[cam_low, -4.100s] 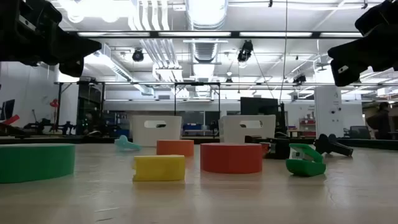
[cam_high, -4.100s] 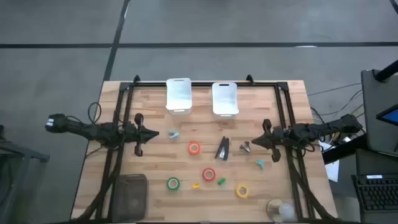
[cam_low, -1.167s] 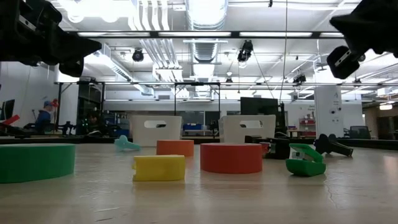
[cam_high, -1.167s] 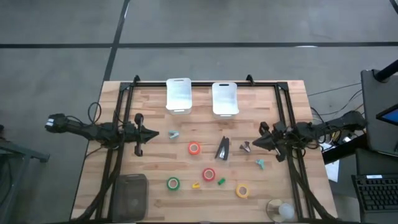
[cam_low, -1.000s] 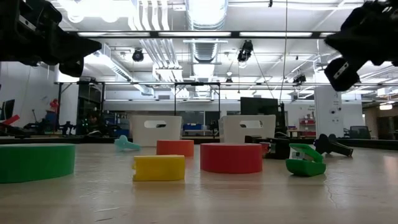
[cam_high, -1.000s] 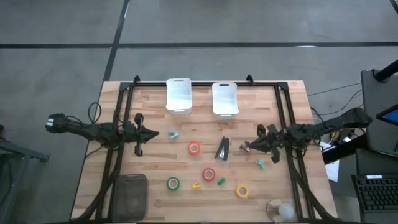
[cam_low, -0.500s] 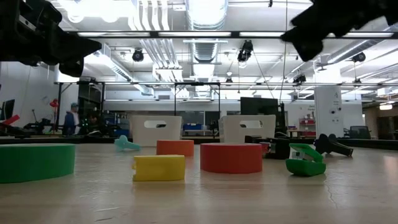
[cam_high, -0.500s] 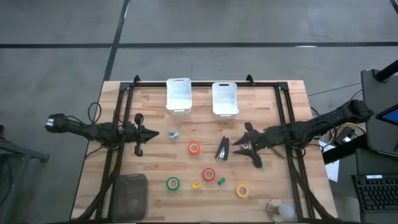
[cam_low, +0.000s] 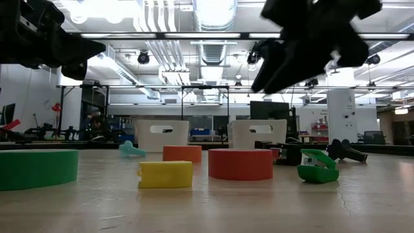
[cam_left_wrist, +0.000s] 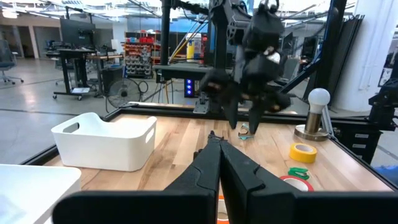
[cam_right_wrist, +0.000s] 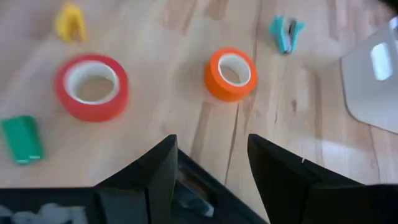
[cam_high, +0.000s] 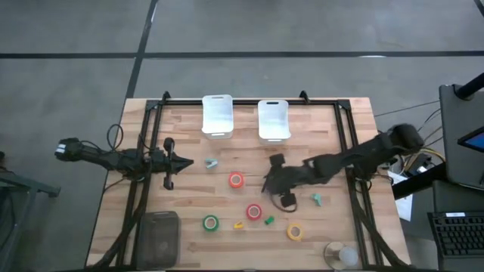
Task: Pick and place Stapler, Stapler remover, tape
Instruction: Put the black stapler into the right white bin
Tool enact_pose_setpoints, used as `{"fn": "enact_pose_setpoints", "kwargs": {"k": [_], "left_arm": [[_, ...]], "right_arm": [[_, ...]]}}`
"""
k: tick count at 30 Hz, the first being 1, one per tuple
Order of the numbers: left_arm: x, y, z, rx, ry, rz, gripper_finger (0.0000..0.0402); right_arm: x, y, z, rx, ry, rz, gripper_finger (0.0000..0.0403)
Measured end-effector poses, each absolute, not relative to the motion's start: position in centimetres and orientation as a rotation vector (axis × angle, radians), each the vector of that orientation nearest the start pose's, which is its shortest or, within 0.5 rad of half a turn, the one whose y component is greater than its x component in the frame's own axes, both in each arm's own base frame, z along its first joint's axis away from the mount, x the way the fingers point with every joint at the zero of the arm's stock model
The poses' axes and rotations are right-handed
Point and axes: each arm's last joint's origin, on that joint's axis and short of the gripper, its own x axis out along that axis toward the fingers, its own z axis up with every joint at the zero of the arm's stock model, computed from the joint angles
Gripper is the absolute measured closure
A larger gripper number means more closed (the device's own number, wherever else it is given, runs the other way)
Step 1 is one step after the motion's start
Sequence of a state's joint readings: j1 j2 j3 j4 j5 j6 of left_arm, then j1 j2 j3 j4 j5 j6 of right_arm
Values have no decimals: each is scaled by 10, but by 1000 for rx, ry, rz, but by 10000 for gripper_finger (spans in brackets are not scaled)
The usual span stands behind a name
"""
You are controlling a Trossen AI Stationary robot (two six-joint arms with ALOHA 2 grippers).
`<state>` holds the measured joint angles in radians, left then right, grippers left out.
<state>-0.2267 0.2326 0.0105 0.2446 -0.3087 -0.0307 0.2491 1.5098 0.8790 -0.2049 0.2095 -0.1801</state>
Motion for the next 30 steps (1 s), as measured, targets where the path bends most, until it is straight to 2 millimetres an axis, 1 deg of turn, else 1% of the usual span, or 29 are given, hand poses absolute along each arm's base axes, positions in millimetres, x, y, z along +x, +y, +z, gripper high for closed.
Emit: {"fn": "enact_pose_setpoints", "kwargs": {"k": [3, 7, 12, 16, 20, 23, 30], "left_arm": [[110, -16, 171, -37, -23, 81, 390], [110, -16, 171, -36, -23, 82, 390], [110, -16, 171, -37, -23, 82, 390], [110, -16, 171, -36, -22, 81, 390], [110, -16, 171, -35, -19, 82, 390], [110, -16, 170, -35, -17, 82, 390], [110, -16, 170, -35, -15, 82, 390]], "right_arm": [[307, 72, 189, -422, 922, 140, 221], [319, 75, 177, -495, 1099, 183, 226], [338, 80, 169, -562, 1140, 225, 231], [348, 82, 162, -591, 1152, 247, 234], [354, 82, 154, -606, 1168, 257, 235], [354, 79, 153, -604, 1179, 254, 239], [351, 72, 154, -585, 1205, 233, 270]]}}
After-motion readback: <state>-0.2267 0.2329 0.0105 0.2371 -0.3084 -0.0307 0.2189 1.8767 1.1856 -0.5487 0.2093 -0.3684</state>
